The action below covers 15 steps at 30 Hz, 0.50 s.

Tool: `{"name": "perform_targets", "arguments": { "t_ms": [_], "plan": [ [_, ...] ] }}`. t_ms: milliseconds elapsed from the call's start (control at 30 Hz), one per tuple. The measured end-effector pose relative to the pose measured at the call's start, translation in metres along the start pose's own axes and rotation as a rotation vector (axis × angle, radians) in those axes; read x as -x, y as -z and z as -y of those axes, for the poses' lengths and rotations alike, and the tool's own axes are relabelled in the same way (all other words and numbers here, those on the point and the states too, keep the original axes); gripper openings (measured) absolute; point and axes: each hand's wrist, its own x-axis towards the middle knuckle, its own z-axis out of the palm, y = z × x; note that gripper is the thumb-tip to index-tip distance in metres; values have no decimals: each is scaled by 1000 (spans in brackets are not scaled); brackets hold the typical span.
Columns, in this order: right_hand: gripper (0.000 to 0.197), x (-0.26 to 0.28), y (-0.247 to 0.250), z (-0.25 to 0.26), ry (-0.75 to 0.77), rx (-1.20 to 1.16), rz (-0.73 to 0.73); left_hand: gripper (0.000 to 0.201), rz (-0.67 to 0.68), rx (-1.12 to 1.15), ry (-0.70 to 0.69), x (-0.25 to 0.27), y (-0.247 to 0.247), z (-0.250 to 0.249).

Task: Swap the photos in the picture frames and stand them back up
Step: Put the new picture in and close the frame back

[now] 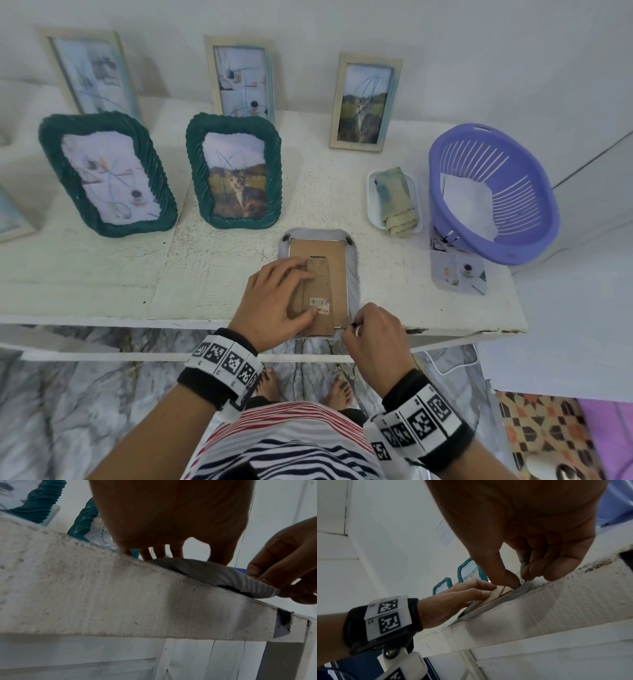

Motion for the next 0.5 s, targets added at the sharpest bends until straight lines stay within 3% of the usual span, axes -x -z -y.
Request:
{"name": "perform_targets", "arguments": {
  "t_ms": [133,367,500],
  "plan": [
    [4,-6,-4,-3,-24,-58,39,55,-3,-4,-1,0,0,1],
    [4,-3,-2,-13,145,-145,18,55,2,-10,-2,-1,-1,1],
    [5,-2,-3,-17,129,-132,-10,55,-5,-5,-1,0,-1,1]
  ]
}}
